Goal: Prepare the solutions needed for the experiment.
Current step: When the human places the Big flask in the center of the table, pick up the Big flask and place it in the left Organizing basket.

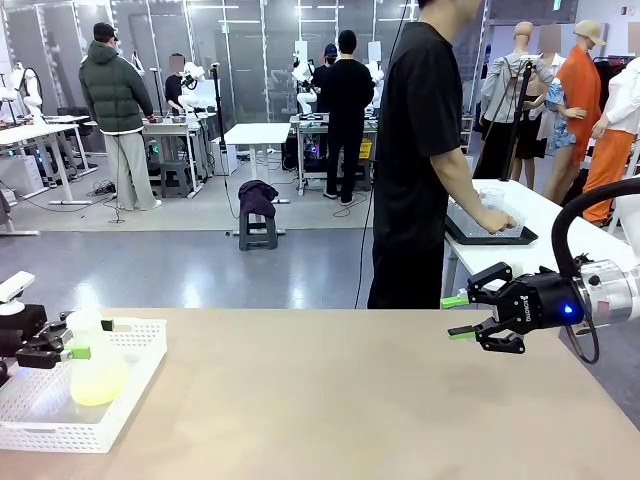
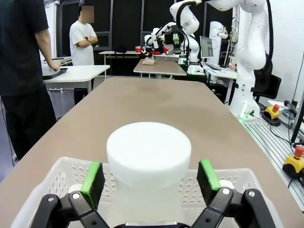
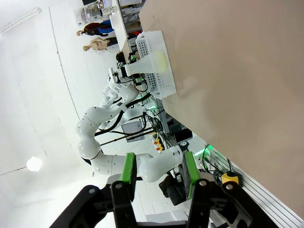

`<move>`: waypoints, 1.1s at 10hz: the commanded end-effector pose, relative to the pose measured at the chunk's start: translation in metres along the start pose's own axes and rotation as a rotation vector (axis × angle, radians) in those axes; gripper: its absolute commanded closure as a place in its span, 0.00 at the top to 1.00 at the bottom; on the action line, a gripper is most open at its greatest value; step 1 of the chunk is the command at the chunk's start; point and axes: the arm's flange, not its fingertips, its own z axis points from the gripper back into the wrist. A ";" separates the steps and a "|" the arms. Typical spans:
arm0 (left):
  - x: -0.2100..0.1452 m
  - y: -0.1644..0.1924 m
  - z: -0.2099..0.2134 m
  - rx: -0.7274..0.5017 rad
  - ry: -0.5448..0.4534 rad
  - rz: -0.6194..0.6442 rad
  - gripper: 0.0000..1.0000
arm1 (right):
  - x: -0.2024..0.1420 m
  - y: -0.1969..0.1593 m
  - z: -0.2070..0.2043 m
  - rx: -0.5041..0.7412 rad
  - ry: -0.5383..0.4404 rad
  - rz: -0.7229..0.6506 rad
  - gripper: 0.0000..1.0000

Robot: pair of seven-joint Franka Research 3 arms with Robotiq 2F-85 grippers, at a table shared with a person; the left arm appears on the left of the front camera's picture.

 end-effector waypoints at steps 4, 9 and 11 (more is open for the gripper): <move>0.001 -0.003 0.013 0.025 0.032 -0.010 1.00 | 0.000 0.002 0.001 -0.007 0.010 0.004 0.51; 0.017 -0.049 0.099 0.094 0.079 0.079 1.00 | 0.000 0.002 0.001 -0.007 0.010 0.004 0.51; 0.043 -0.070 0.114 0.005 -0.003 0.277 1.00 | 0.000 0.002 0.001 -0.007 0.010 0.004 0.51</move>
